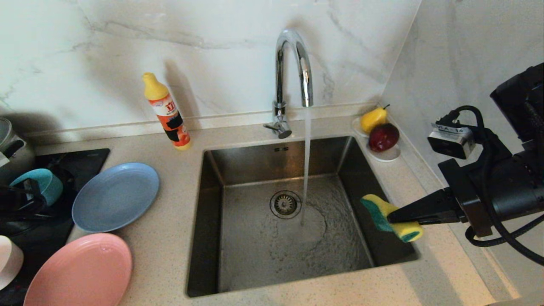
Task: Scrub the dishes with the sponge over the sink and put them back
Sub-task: Place the bowl on the table, then wash the plate
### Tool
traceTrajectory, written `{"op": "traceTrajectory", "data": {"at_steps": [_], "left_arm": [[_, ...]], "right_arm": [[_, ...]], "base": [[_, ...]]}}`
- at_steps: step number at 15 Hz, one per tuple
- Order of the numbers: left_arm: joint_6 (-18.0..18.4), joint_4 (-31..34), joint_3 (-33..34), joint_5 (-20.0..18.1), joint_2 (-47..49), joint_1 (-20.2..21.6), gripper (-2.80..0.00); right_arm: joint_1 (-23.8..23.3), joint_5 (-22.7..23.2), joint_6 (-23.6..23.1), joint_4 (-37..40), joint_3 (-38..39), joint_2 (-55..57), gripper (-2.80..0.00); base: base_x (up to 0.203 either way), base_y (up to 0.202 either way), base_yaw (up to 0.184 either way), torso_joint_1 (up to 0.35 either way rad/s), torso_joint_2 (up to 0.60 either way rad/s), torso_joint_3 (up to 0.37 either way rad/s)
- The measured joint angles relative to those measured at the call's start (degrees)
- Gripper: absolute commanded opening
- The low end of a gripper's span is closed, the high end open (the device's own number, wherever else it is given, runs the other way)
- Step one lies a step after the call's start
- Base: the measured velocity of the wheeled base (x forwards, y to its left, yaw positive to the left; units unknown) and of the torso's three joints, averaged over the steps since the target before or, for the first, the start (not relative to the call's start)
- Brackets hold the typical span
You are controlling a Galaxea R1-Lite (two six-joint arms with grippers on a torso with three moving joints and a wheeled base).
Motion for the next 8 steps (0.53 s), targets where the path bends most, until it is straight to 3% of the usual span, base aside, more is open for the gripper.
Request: {"op": "traceTrajectory", "data": {"at_steps": [3,8], "left_arm": [[-5.2,-0.82,-2.52,-0.66,4.44,-0.66,0.0],[-8.22,-0.93,-2.99,-3.87,7.06,-2.72,0.0]], "right_arm": [[-0.02,0.0,0.01,-0.03,0.12,0.47,-2.8],[-0.07,0.07,0.01,-0.05,0.33,0.93,-2.8]], "base": [[0.0,0.0,0.0,0.0,0.0,0.0],[0.0,0.0,0.0,0.0,0.0,0.0]]}}
